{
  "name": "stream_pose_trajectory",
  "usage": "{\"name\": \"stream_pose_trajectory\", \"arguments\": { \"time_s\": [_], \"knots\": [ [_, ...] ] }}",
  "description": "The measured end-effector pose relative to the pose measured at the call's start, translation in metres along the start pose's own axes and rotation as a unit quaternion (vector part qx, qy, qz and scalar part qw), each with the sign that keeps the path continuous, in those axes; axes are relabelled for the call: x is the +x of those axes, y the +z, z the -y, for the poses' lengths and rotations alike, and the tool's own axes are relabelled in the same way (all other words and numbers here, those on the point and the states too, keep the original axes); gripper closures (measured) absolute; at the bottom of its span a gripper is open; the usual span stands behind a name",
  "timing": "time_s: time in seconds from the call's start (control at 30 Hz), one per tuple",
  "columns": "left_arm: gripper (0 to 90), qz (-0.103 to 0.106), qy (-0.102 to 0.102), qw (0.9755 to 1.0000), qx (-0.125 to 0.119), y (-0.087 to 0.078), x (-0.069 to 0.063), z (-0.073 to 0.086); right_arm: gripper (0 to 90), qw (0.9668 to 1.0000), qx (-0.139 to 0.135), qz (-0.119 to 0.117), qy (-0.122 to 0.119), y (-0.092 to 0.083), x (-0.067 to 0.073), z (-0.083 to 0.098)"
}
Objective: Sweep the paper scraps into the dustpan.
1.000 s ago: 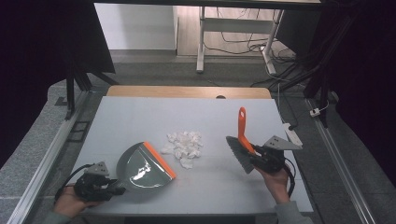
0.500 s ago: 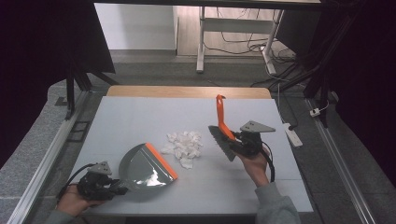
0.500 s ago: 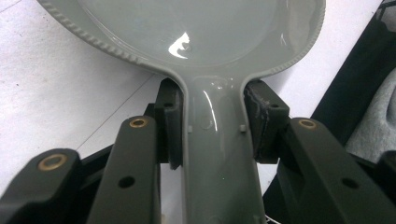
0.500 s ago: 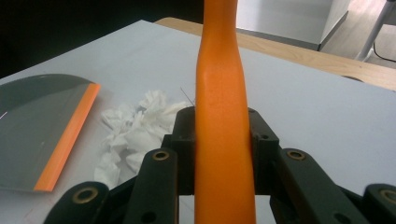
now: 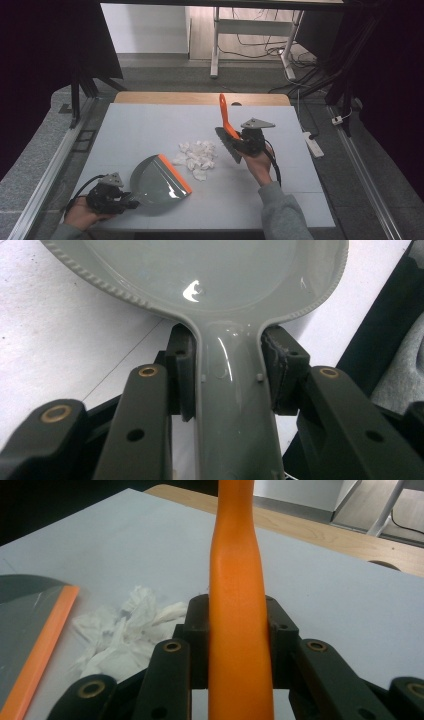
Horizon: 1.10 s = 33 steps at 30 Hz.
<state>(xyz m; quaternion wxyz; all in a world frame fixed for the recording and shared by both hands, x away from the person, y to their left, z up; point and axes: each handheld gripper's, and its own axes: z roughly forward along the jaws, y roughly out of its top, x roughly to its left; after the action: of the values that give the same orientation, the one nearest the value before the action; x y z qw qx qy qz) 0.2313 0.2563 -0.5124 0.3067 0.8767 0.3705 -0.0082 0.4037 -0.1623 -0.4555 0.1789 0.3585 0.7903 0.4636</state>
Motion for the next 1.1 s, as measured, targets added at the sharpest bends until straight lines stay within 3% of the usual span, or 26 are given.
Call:
{"name": "stream_pose_trajectory", "arguments": {
  "time_s": [0.4, 0.8, 1.1],
  "knots": [
    [61.1, 0.004, -0.001, 1.0000, 0.001, 0.003, 0.002, -0.002, 70.2, 0.9995, 0.029, 0.007, -0.009, 0.033, 0.008, -0.006],
    [61.2, 0.010, -0.004, 0.9999, 0.003, 0.006, 0.003, -0.005, 70.3, 0.9990, 0.040, 0.021, -0.003, 0.049, 0.009, -0.005],
    [61.2, 0.010, -0.004, 0.9999, 0.004, 0.006, 0.003, -0.006, 70.4, 0.9978, 0.063, 0.021, -0.004, 0.066, 0.017, -0.003]
  ]
}}
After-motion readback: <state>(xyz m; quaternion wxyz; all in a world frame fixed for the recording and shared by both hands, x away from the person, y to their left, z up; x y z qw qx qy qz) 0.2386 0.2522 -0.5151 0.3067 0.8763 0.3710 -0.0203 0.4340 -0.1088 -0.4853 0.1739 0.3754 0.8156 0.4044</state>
